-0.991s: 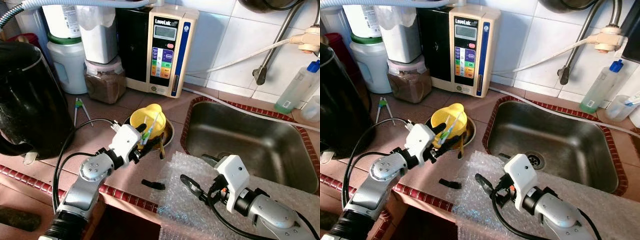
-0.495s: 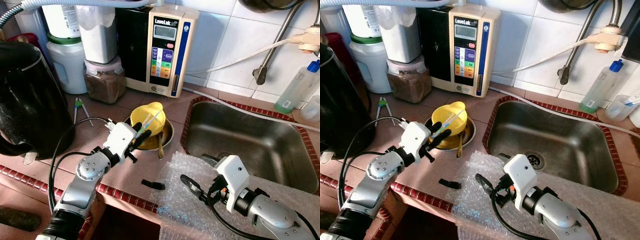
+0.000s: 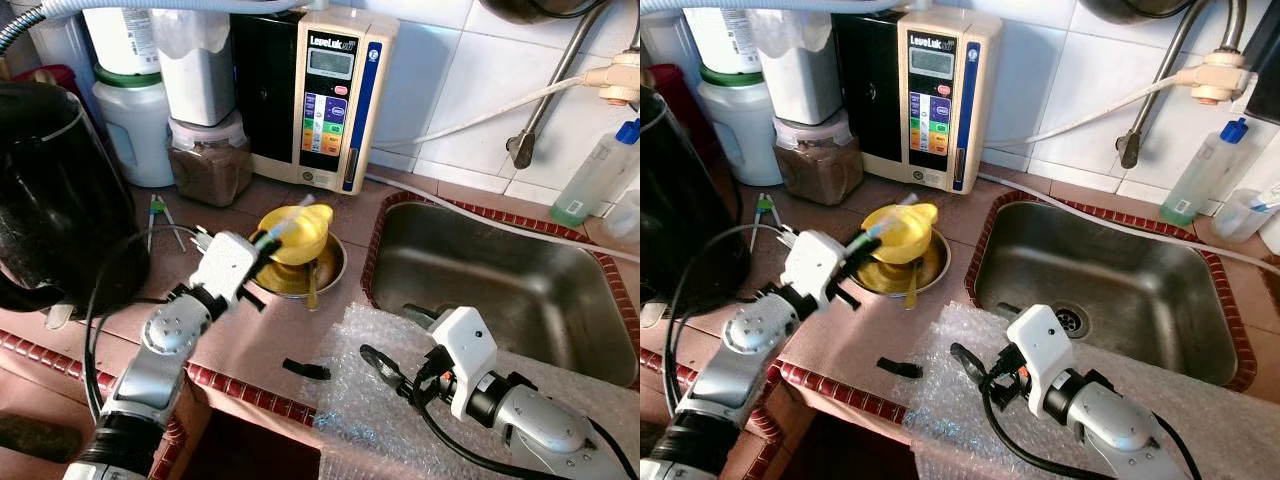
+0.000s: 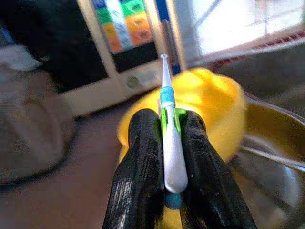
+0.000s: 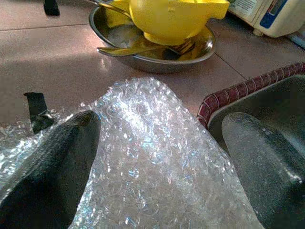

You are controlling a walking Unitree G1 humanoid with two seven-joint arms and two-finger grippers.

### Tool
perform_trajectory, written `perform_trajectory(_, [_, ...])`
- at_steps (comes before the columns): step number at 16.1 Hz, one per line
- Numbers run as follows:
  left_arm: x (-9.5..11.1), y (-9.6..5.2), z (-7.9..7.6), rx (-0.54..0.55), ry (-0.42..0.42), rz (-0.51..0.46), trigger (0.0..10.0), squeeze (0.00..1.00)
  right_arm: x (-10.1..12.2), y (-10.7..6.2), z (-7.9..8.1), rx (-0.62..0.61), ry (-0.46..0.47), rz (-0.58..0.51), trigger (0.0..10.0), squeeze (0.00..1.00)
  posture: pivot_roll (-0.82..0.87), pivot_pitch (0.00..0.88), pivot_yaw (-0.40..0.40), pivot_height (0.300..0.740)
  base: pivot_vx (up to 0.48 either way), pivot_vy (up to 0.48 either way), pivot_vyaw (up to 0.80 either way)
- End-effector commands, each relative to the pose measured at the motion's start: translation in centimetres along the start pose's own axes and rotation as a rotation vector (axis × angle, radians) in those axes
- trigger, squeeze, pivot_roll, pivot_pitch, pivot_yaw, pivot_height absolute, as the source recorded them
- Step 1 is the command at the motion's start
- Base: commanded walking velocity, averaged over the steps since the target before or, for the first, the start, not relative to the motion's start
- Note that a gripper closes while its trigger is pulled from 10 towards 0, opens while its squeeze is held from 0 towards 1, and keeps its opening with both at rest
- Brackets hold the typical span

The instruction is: Kitchen organization

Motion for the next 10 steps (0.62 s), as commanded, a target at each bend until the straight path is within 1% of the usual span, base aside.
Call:
perform_trajectory(1, [0.4,0.3,0.8,0.047,0.005,-0.019,0.0,0.00,0.1,-0.2,-0.6,-0.030,-0.011,-0.007,10.0,0.00,0.08,0.000,-0.075,0.740,0.000,0.000,0.00])
perform_trajectory(3, [0.7,0.2,1.8,0.115,0.023,-0.046,0.0,0.00,0.1,-0.1,-0.7,-0.035,-0.014,-0.011,10.0,0.00,0.08,0.000,-0.075,0.740,0.000,0.000,0.00])
perform_trajectory(5, [0.9,0.1,2.2,0.147,0.028,-0.061,0.0,0.00,0.1,0.0,-0.6,-0.034,-0.015,-0.013,10.0,0.00,0.08,0.000,-0.075,0.740,0.000,0.000,0.00])
perform_trajectory(6, [1.5,0.1,2.7,0.186,0.007,-0.102,0.0,0.00,0.1,0.1,-0.6,-0.034,-0.015,-0.015,10.0,0.00,0.08,0.000,-0.076,0.740,0.000,0.000,0.00])
perform_trajectory(7, [1.8,0.1,2.7,0.194,-0.019,-0.126,0.0,0.00,0.1,0.1,-0.6,-0.034,-0.015,-0.015,10.0,0.00,0.08,0.000,-0.076,0.740,0.000,0.000,0.00])
perform_trajectory(8, [2.3,0.2,2.8,0.206,-0.063,-0.159,0.0,0.00,0.0,0.1,-0.6,-0.036,-0.016,-0.014,10.0,0.00,0.08,0.000,-0.078,0.740,0.000,0.000,0.00])
perform_trajectory(9, [2.6,0.4,2.5,0.190,-0.123,-0.179,0.0,0.00,0.0,0.1,-0.7,-0.041,-0.019,-0.016,10.0,0.00,0.08,0.000,-0.078,0.740,0.000,0.000,0.00])
perform_trajectory(10, [3.3,0.7,1.5,0.117,-0.252,-0.225,0.0,0.00,0.2,0.2,-0.9,-0.060,-0.030,-0.030,10.0,0.00,0.08,0.000,-0.078,0.740,0.000,0.000,0.00])
Point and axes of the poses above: a point about 5 cm out from each wrist's last joint towards the gripper, its own y axis pointing out of the wrist towards the gripper, its own x axis along the axis of the wrist's last joint, z = x × y, the point moved 1 cm from there along y, pointing out of the wrist towards the gripper, and after that the axes turned 6 degrees about y, right-handed, at the moved point
